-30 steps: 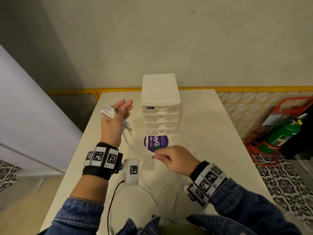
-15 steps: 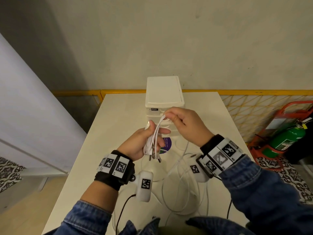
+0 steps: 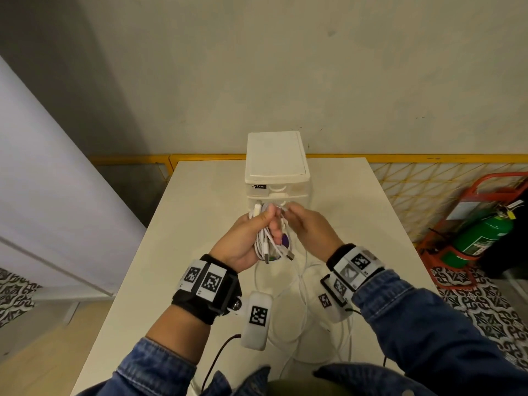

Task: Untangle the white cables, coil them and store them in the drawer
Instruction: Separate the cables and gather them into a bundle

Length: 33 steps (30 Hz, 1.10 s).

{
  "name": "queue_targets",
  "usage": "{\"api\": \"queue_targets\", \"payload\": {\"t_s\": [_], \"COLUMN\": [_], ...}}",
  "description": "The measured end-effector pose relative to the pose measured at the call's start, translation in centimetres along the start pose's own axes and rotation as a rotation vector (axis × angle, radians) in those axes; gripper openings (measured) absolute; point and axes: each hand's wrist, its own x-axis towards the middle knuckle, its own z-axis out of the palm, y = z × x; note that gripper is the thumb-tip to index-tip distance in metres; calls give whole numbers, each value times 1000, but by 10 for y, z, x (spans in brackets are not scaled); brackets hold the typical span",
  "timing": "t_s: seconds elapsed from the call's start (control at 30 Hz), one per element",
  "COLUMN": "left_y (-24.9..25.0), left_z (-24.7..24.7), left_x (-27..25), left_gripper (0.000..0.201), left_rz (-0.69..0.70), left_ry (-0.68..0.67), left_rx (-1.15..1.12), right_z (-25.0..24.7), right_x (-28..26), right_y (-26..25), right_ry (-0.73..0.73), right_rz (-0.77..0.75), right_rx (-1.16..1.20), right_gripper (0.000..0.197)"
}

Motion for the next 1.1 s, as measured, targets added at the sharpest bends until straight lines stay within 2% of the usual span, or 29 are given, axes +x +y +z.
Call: {"api": "queue_targets", "payload": {"t_s": [0.1, 0.23, 0.37, 0.47, 0.57, 0.67, 0.83, 0.9, 0.97, 1.1], "left_y": [6, 14, 20, 16, 15, 14, 16, 17, 18, 17], "left_z": [-6, -19, -29, -37, -48, -61, -72, -72, -69, -60], "left_x": [5, 9, 10, 11, 10, 8, 8, 7, 7, 9], "left_gripper": [27, 39, 39, 32, 35, 43, 51, 52, 53, 43], "left_rz": [-1, 42, 77, 129, 159, 174, 187, 196, 213, 260], "left_ry": [31, 52, 207, 335, 317, 284, 277, 291, 306, 347], "left_rx": [-179, -360, -389, -372, -415, -408, -404, -415, -400, -289], "right_z": [22, 47, 53, 51, 49, 46, 39, 36, 37, 40], "right_x": [-22, -51, -70, -71, -71, -70, -72, -73, -74, -69], "right_y": [16, 31, 39, 37, 34, 30, 34, 40, 41, 24], "right_ry": [-108, -237, -211, -143, -83, -107, -169, -199, -220, -360], "right_rz": [72, 222, 305, 287, 218, 174, 301, 341, 320, 98], "right_rx": [-100, 33, 204, 299, 306, 316, 319, 242, 162, -122], "right_gripper": [27, 20, 19, 20, 22, 23, 11, 11, 18, 32]}}
